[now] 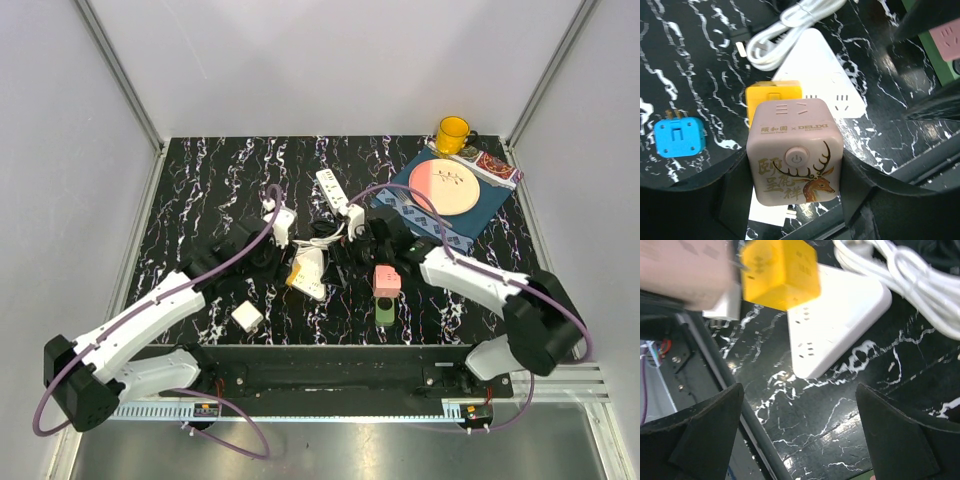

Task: Insert the plug
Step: Adjust the socket at the center of the board.

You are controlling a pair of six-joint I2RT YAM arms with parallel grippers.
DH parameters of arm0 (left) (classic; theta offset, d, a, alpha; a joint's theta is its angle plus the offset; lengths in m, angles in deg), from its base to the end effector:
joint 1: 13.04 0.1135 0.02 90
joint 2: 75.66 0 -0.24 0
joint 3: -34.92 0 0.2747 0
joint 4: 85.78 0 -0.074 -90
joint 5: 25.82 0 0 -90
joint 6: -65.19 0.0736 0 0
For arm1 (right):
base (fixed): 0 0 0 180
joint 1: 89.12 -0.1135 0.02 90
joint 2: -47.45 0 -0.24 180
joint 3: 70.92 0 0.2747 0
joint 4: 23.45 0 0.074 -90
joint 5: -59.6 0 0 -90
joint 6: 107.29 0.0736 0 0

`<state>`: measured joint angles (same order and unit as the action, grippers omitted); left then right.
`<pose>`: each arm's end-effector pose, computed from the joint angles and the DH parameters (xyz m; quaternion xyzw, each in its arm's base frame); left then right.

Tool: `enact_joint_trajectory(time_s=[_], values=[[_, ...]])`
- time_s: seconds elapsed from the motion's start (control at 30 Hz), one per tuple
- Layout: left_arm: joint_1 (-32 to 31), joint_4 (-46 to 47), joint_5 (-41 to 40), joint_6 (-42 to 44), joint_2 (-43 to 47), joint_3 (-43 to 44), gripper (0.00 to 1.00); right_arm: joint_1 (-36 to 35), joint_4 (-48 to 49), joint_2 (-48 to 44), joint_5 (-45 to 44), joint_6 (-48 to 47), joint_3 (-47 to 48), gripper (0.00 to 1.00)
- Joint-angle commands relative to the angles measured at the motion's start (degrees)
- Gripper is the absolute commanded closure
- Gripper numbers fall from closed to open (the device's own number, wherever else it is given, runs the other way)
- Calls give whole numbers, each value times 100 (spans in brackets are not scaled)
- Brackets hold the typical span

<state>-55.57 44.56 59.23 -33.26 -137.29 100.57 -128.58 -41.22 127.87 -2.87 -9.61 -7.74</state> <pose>0.2128 -0.1866 0.2386 0.2555 0.8893 -0.1262 0.3577 0.2536 0.2528 0.1888 -0.3415 0.7986 0.3728 0.3266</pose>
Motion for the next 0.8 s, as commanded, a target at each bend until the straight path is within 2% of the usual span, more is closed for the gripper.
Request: enact_joint_trajectory(time_s=[0.0,0.2,0.47,0.57,0.67,0.77], values=[[113,531,-656,-157,528,-100,100,-26,92,630,-546,488,50,3],[130,653,-455,-113,783,-381,100,-429,758,1396,-872,1156,120,3],[130,689,-401,-87,1021,-557,100,-1353,1235,1924,-618,1692,366,3],[130,698,-331,-69,1091,-619,100,-1380,1367,1811,-757,1868,305,4],[130,794,-95,-43,1170,-759,100,-1345,1218,1320,-1537,1947,182,4],[121,987,169,10,1205,-952,100,-1074,1244,959,-1707,2350,-29,4]])
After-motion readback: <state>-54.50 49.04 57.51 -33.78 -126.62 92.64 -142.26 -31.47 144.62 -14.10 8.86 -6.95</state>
